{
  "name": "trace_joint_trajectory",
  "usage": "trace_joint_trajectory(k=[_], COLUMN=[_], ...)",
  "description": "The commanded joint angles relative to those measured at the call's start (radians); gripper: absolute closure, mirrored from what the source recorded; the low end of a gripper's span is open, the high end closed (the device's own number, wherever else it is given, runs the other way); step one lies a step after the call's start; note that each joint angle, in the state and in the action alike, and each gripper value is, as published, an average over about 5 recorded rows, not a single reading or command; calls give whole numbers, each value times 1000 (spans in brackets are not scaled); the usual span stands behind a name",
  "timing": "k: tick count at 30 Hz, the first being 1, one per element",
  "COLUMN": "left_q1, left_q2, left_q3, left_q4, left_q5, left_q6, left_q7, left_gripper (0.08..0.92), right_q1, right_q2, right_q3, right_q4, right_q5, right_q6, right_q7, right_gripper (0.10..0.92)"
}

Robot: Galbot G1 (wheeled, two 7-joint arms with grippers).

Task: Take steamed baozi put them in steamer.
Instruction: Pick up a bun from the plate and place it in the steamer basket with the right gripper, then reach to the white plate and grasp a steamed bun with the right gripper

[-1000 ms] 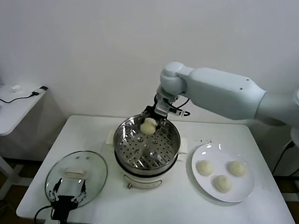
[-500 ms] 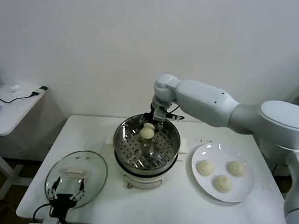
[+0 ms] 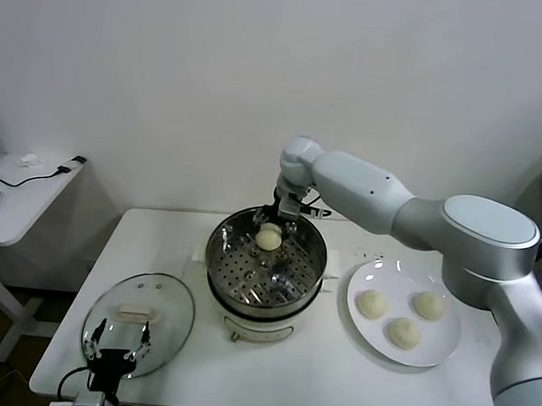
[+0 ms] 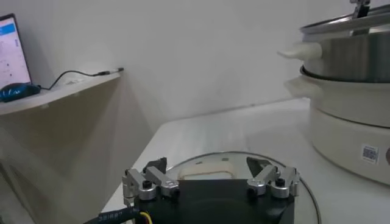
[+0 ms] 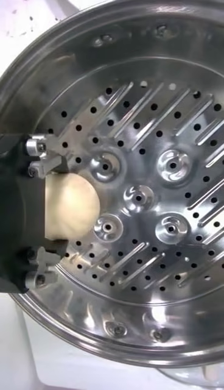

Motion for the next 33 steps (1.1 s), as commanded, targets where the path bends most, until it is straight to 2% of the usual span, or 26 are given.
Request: trace_joint_trajectory(k=[1,5,10,15,21,26,30,33], left_q1=[0,5,11,15,25,26,26,33], left_q2=[0,0,-1,-5,-7,-7,-13,-17], left_q3=[0,2,4,11,15,15,17,17], left_q4=[-4,-13,-28,-37,-47,-50,-56,-63], left_q5=[0,0,1,6,11,11,11,13], left_q6=[0,1,2,2,0,-1,-1,-2], left_q7=[0,0,0,0,0,-3,-4,-4], left_gripper=[177,177,177,177,177,177,177,177], right_q1=[29,119,260,398,474,481,413,316], right_q2=[-12,-97,-300,-498,-700,-842,-914,-940], right_q3=[-20,-22,-67,-213,-390,-550,-577,-527], right_q4=[19,164,380,455,485,610,718,736], right_q5=[98,219,497,759,784,767,777,782], right_q6=[1,-64,-223,-459,-608,-749,-886,-948], right_q7=[-27,-94,-180,-188,-137,-72,-12,31], right_gripper=[207,203,203,203,203,203,203,203])
